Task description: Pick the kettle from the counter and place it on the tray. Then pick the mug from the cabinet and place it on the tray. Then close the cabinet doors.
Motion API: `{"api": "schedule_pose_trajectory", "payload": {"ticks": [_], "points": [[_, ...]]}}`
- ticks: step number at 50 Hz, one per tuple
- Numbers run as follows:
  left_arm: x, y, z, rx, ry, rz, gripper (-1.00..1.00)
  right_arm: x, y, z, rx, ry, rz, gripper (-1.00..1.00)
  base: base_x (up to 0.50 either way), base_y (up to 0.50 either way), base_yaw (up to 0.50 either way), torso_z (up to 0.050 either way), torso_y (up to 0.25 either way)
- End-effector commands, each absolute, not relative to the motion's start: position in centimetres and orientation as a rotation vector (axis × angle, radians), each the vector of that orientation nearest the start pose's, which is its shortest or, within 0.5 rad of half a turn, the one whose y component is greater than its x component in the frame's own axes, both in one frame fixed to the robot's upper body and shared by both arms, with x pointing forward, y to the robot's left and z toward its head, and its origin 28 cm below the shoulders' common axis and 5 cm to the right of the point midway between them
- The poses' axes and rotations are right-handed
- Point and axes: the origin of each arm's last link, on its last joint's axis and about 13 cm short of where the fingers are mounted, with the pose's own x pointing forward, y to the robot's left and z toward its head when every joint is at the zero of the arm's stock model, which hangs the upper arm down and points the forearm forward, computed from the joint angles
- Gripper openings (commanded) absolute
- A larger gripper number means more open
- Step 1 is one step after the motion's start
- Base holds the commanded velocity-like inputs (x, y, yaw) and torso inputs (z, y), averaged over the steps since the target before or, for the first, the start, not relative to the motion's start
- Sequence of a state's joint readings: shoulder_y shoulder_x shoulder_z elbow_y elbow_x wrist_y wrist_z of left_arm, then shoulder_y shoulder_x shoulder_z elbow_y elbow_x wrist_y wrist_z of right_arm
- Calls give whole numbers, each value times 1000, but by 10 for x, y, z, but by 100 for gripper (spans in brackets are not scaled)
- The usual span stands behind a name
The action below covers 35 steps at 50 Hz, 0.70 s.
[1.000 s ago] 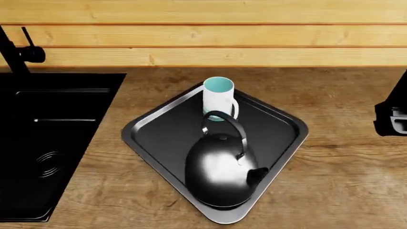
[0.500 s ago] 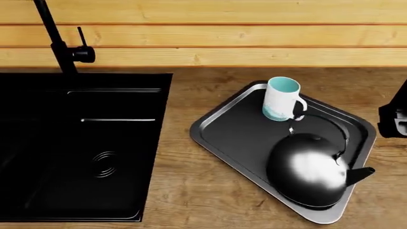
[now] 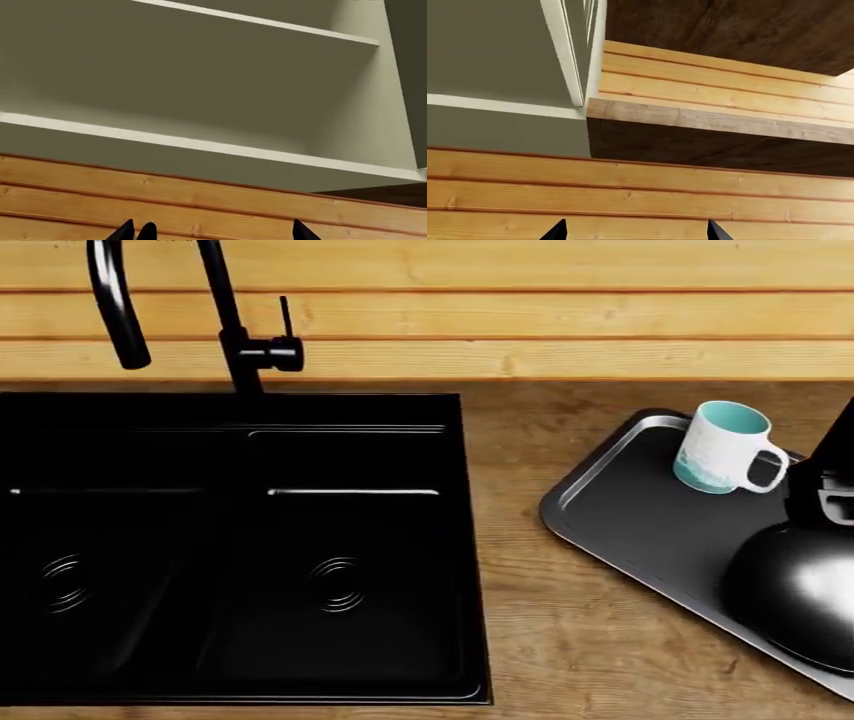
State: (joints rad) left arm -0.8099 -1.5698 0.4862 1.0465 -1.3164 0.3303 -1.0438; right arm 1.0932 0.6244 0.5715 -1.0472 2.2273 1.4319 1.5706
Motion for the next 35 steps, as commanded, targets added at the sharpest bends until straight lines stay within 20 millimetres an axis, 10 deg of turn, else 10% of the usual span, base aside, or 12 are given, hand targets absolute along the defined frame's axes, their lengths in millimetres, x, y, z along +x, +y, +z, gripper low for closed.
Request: {"api": "schedule_pose_trajectory", "payload": {"ticks": [1, 35], "points": [[114, 257, 318, -156, -703, -74, 100, 116, -138, 294, -108, -660, -164, 100, 1, 500, 0, 0, 0], [116, 258, 315, -186, -693, -66, 100, 68, -152, 389, -191, -803, -464, 100, 0, 59, 0, 0, 0]]}}
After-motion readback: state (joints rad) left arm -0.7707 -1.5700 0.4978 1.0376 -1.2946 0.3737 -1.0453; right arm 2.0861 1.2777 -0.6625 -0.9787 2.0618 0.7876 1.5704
